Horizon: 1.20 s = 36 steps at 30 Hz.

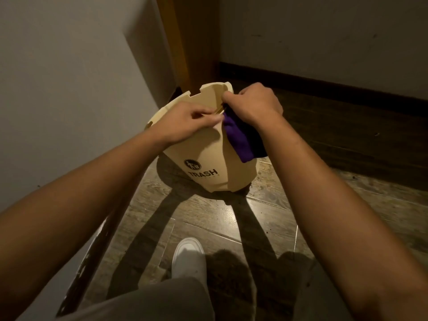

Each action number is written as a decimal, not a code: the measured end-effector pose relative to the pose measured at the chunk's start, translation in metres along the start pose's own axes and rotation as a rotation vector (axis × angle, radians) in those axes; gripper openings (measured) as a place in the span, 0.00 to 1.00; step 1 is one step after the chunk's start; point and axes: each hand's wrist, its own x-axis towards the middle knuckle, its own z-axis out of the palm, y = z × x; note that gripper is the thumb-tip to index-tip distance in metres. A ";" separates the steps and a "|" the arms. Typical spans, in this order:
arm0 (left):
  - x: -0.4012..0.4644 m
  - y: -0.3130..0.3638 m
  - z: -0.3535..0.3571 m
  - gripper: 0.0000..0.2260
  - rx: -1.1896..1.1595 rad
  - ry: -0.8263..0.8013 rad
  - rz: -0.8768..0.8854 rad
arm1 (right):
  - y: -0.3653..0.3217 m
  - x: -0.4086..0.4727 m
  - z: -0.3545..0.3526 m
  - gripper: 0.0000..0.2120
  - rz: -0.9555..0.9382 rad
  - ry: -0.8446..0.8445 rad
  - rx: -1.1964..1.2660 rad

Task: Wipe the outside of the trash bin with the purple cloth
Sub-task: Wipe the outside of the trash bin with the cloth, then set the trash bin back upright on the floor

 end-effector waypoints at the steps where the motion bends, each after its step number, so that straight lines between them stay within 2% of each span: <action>1: -0.006 -0.012 -0.009 0.18 0.002 0.128 -0.060 | -0.001 0.002 -0.001 0.21 -0.002 -0.012 0.013; 3: -0.017 -0.050 -0.031 0.23 0.166 0.417 -0.288 | -0.002 0.003 -0.003 0.20 -0.003 -0.025 0.029; 4: -0.022 -0.068 -0.040 0.26 0.241 0.444 -0.462 | -0.003 0.003 -0.003 0.19 -0.002 -0.031 0.033; 5: -0.027 -0.083 -0.043 0.27 0.205 0.382 -0.637 | -0.003 0.002 -0.001 0.19 -0.001 -0.040 0.040; 7: -0.032 -0.099 -0.034 0.23 -0.180 0.220 -0.835 | -0.001 0.001 0.003 0.18 0.003 -0.070 0.087; 8: -0.033 -0.100 -0.029 0.20 -0.397 0.239 -0.874 | 0.001 0.000 0.004 0.18 0.005 -0.085 0.132; 10: -0.033 -0.103 -0.028 0.15 -0.547 0.373 -0.862 | 0.007 -0.002 0.006 0.17 0.006 -0.114 0.227; 13: -0.037 -0.107 -0.035 0.15 -0.518 0.464 -0.779 | 0.022 -0.009 0.018 0.17 0.045 -0.187 0.213; 15: -0.041 -0.106 -0.032 0.16 -0.436 0.446 -0.751 | 0.036 -0.016 0.034 0.18 0.081 -0.233 0.137; 18: -0.044 -0.107 -0.021 0.18 -0.286 0.447 -0.718 | 0.048 -0.022 0.051 0.18 0.072 -0.192 0.040; 25: -0.047 -0.116 -0.017 0.19 -0.242 0.413 -0.802 | 0.049 -0.018 0.049 0.20 0.048 -0.170 0.068; 28: -0.052 -0.107 -0.028 0.21 -0.314 0.291 -0.845 | 0.054 -0.021 0.047 0.21 0.061 -0.197 0.046; 30: -0.054 -0.100 -0.044 0.27 -0.188 0.248 -0.835 | 0.057 -0.022 0.037 0.24 0.086 -0.201 0.049; 33: -0.048 -0.076 -0.070 0.27 -0.003 0.420 -0.654 | 0.054 -0.023 0.003 0.24 0.121 -0.106 0.130; 34: -0.043 -0.058 -0.076 0.25 -0.016 0.421 -0.560 | 0.050 -0.025 -0.013 0.23 0.114 -0.050 0.178; 36: -0.029 -0.007 -0.083 0.22 -0.066 0.317 -0.402 | 0.032 -0.034 -0.052 0.18 0.035 0.019 0.281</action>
